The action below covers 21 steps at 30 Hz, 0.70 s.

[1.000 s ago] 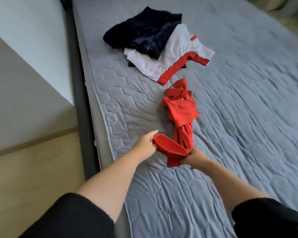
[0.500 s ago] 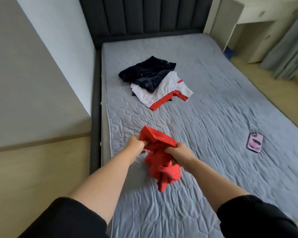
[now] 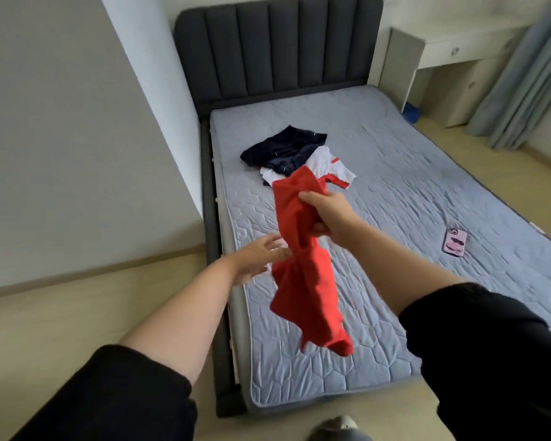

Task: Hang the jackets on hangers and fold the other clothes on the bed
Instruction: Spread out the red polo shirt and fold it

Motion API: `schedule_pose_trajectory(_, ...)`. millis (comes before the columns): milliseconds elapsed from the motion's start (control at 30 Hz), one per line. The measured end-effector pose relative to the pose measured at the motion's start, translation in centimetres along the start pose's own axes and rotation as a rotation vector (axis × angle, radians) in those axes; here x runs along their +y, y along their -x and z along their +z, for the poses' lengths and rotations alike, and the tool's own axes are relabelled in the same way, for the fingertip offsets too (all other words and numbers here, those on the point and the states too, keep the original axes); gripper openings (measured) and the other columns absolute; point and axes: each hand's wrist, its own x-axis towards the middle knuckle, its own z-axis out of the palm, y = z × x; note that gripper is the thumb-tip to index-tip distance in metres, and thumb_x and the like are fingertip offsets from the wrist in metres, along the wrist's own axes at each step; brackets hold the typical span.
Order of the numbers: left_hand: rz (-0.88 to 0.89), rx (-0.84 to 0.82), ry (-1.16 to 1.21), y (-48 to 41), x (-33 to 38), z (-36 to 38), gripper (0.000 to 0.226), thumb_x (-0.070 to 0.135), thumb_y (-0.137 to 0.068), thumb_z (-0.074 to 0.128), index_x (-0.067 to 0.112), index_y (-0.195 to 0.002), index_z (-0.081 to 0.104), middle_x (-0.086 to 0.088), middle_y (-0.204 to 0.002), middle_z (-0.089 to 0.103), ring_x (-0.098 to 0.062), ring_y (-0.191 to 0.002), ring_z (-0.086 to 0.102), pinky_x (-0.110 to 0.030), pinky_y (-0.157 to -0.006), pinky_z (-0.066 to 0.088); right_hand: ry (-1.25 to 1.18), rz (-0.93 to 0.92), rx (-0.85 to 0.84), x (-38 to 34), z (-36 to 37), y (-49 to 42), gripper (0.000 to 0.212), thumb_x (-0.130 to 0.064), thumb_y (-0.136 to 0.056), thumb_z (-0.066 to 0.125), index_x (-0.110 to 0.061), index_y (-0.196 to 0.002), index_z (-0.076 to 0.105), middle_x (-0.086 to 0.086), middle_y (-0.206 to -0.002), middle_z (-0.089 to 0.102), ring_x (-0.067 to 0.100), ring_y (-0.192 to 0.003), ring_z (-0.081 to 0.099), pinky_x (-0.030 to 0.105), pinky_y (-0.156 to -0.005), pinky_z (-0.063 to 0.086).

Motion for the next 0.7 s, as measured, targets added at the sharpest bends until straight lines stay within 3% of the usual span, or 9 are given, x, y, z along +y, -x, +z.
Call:
schedule_pose_trajectory(67,0.075,-0.002,-0.023,1.5,0.6,0.1,0.058,0.007,-0.086,0.066,0.02,-0.137,0.043,0.004,-0.135,0.052,-0.005,-0.117,0.053,-0.025,-0.098,0.041,-0.113,-0.022,-0.027,-3.3,0.0,1.8,0.02,-0.022,-0.091,0.059,-0.014,-0.075,0.05,0.005,-0.054,0.04,0.011,-0.028,0.032,0.016,-0.038,0.031)
schedule_pose_trajectory(133,0.116,0.073,-0.114,2.6,1.4,-0.1,0.066,-0.004,-0.079,0.071,0.011,-0.137,0.045,-0.006,-0.13,0.057,-0.014,-0.113,0.057,-0.028,-0.099,0.044,-0.234,-0.008,-0.089,-6.5,-0.6,3.1,0.023,-0.024,-0.09,0.059,-0.015,-0.073,0.046,0.002,-0.046,0.038,0.011,-0.029,0.028,0.015,-0.039,0.029)
schedule_pose_trajectory(267,0.104,0.297,-0.508,3.6,3.8,-1.8,0.032,0.014,-0.082,0.072,0.01,-0.113,0.064,-0.011,-0.112,0.067,-0.021,-0.103,0.062,-0.03,-0.092,0.047,-0.299,-0.066,-0.19,-11.3,-2.9,4.0,0.012,-0.028,-0.088,0.058,-0.018,-0.085,0.053,0.0,-0.043,0.041,0.011,-0.031,0.027,0.017,-0.039,0.035)
schedule_pose_trajectory(367,0.139,0.424,-0.612,4.4,7.1,-2.8,0.016,0.022,-0.089,0.065,0.008,-0.094,0.07,-0.007,-0.088,0.067,-0.017,-0.082,0.06,-0.021,-0.07,0.046,-0.262,-0.098,-0.086,-12.8,-4.3,3.3,0.012,-0.026,-0.092,0.056,-0.015,-0.096,0.054,0.006,-0.063,0.049,0.014,-0.037,0.041,0.025,-0.047,0.039)
schedule_pose_trajectory(467,0.156,0.475,-0.492,5.3,11.8,-2.8,0.011,0.027,-0.092,0.061,0.019,-0.087,0.066,0.005,-0.074,0.061,-0.009,-0.067,0.058,-0.011,-0.053,0.041,-0.027,-0.095,-0.004,-12.6,-5.1,2.3,0.035,-0.019,-0.094,0.052,-0.008,-0.126,0.043,0.015,-0.097,0.056,0.021,-0.061,0.065,0.028,-0.052,0.051)
schedule_pose_trajectory(533,0.168,0.527,-0.322,5.4,14.7,-2.3,0.013,0.025,-0.092,0.061,0.014,-0.087,0.065,0.0,-0.078,0.062,-0.012,-0.067,0.059,-0.019,-0.055,0.046,0.133,-0.115,0.028,-12.0,-5.6,1.7,0.061,-0.017,-0.094,0.051,-0.012,-0.146,0.02,0.015,-0.115,0.053,0.026,-0.091,0.066,0.04,-0.078,0.055)
schedule_pose_trajectory(600,0.163,0.628,-0.214,5.1,17.0,-1.7,0.022,0.022,-0.091,0.059,0.002,-0.099,0.066,-0.013,-0.095,0.066,-0.026,-0.084,0.064,-0.03,-0.072,0.054,0.233,-0.178,0.013,-11.4,-6.1,1.8,0.069,-0.013,-0.093,0.052,-0.013,-0.151,0.013,0.013,-0.124,0.05,0.027,-0.103,0.061,0.046,-0.093,0.049)
schedule_pose_trajectory(667,0.144,0.715,-0.165,4.7,18.4,-0.9,0.031,0.02,-0.09,0.056,-0.002,-0.111,0.063,-0.019,-0.109,0.065,-0.033,-0.101,0.063,-0.035,-0.085,0.052,0.334,-0.234,-0.05,-10.5,-6.6,2.5,0.056,-0.009,-0.092,0.053,-0.01,-0.145,0.036,0.01,-0.121,0.055,0.024,-0.094,0.061,0.036,-0.082,0.052)
schedule_pose_trajectory(700,0.144,0.749,-0.193,4.8,18.9,-0.4,0.027,0.019,-0.09,0.055,-0.002,-0.105,0.064,-0.018,-0.106,0.065,-0.033,-0.099,0.062,-0.033,-0.081,0.05,0.416,-0.262,-0.075,-9.9,-6.8,2.9,0.047,-0.01,-0.091,0.055,-0.011,-0.137,0.048,0.008,-0.111,0.059,0.02,-0.086,0.06,0.029,-0.074,0.051)
